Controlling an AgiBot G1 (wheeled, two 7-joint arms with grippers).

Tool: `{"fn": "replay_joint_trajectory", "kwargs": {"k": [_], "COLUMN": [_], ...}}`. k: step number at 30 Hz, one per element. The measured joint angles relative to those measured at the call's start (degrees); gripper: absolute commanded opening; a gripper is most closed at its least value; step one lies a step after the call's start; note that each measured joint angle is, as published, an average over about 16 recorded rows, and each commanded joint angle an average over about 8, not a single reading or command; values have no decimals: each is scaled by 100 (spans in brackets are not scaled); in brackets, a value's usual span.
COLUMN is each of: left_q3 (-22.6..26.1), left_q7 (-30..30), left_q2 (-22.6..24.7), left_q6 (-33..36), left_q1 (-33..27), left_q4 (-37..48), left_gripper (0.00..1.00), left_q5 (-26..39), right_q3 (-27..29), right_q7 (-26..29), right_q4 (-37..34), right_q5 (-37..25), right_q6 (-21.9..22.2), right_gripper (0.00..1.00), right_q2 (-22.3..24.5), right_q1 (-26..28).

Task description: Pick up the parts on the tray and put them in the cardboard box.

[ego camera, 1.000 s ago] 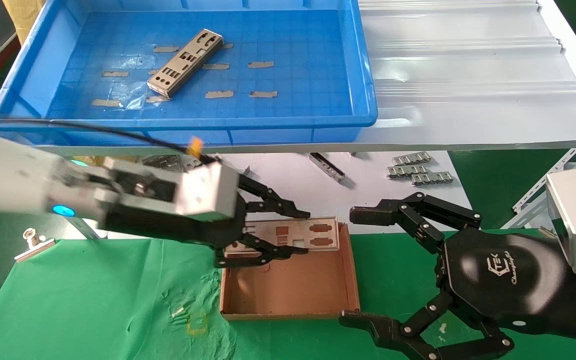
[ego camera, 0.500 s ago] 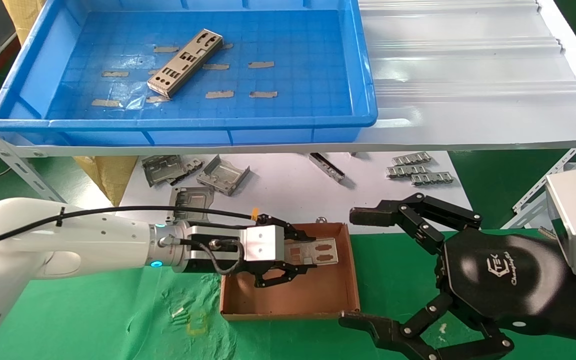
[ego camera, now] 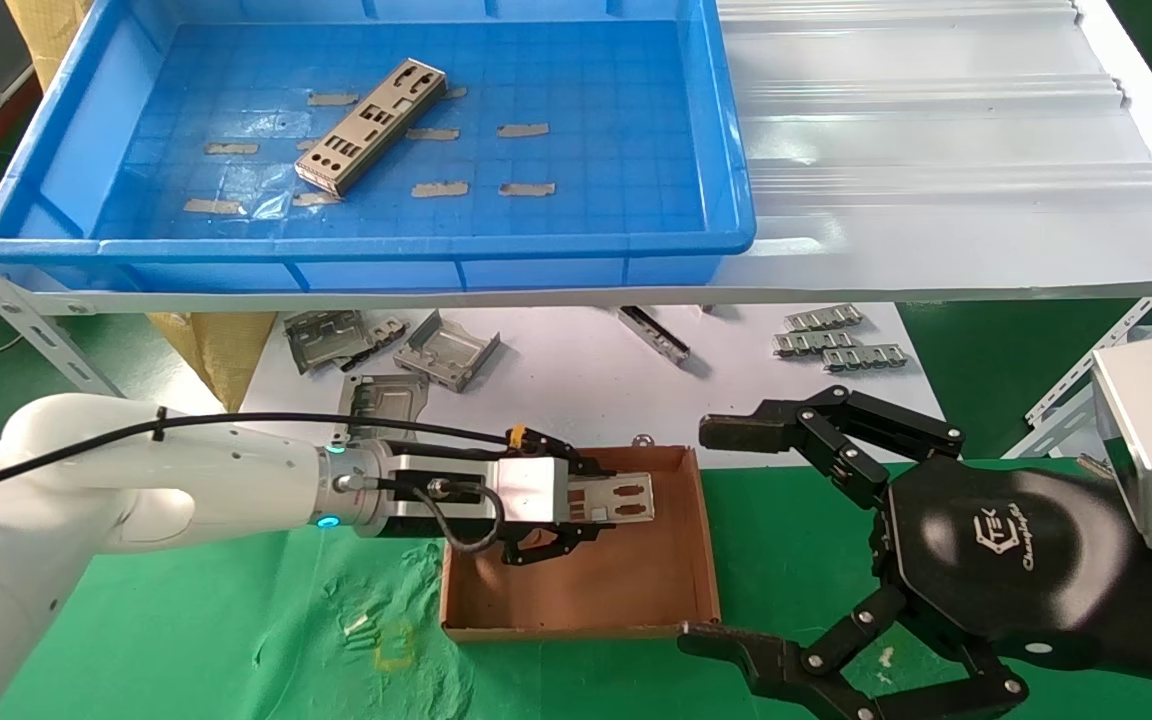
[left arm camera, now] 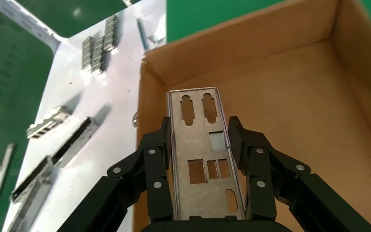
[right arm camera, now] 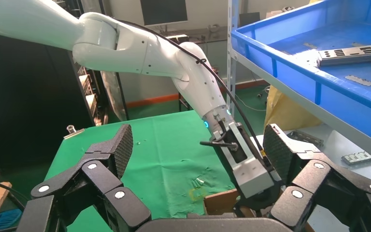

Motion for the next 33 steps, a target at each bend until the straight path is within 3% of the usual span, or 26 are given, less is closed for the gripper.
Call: {"fn": "replay_joint_trajectory", "kwargs": {"k": [12, 26, 33], "left_q3": [-54, -264, -320], "left_q7": [284, -443, -625], "left_q2": [108, -135, -197], "left_q6": [331, 1949, 2302], "left_q1": [-108, -230, -241], "left_q4": [419, 967, 1061], "left_gripper": [100, 100, 100], "left_q5": [-153, -720, -853], "right_q3": [0, 0, 0], "right_q7": [0, 0, 0], "right_q4": [0, 0, -1], "right_q5": [0, 1, 1], "right_q6": [0, 1, 1], "right_gripper": [100, 100, 100], "right_q2": [0, 0, 0], "right_q1": [0, -1, -1]}}
